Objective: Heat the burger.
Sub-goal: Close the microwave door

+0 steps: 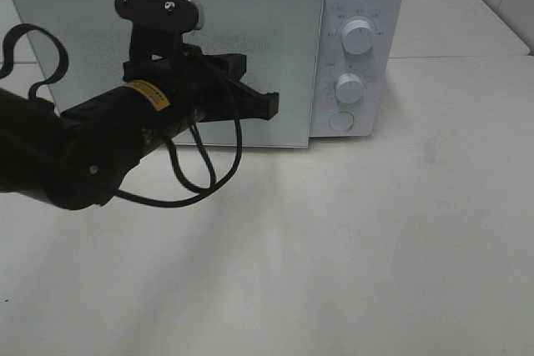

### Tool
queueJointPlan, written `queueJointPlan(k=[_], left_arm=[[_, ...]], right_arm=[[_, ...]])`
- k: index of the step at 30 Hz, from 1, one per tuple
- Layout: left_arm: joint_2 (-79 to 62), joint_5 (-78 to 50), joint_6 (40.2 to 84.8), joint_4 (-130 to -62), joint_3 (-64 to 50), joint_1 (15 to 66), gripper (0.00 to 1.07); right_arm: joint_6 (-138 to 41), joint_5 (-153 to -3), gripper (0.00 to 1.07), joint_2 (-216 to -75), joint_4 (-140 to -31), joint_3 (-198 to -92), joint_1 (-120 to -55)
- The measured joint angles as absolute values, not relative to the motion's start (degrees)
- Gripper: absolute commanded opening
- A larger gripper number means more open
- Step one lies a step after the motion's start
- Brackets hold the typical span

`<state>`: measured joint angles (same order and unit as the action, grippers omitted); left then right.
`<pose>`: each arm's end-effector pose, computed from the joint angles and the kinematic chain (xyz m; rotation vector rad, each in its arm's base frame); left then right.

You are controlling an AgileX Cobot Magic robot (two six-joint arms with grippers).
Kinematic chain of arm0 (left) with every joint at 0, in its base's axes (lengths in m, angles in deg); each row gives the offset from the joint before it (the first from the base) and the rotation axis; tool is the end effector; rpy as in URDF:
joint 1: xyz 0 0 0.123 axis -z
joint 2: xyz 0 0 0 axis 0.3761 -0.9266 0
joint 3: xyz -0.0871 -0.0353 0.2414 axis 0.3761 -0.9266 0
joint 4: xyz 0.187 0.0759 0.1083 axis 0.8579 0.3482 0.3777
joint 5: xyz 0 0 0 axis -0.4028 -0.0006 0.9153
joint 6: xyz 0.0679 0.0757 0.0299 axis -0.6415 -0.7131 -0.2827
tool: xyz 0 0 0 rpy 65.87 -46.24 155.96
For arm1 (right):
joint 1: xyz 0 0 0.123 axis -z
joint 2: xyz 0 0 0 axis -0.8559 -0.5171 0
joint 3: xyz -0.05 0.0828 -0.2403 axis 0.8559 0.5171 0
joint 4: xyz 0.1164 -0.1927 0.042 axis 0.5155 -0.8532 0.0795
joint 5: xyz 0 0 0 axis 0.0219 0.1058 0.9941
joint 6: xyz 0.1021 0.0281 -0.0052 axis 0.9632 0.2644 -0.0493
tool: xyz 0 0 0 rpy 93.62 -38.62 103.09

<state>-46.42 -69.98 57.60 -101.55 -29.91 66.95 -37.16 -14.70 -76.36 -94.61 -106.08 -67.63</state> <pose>0.2762 -0.2383 0.1671 0.4187 1.7282 -0.4271 0.0154 -0.0118 0.2635 -0.0238 2.0070 -0.0072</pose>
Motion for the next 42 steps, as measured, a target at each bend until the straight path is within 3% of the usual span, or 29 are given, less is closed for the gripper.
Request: queueJointPlan(k=[24,42], left_arm=[[-54.90,-60.52,32.56,-124.87,-10.14,69.19,0.00],[-57.88,-52.44,30.04,-126.30,-3.61,67.41,0.00]], right_arm=[[-37.16,-14.70,0.76,-76.36,-94.61,-106.08,-67.63],[-37.16,-14.70,0.76,-76.36,-94.50,-106.08,-67.63]])
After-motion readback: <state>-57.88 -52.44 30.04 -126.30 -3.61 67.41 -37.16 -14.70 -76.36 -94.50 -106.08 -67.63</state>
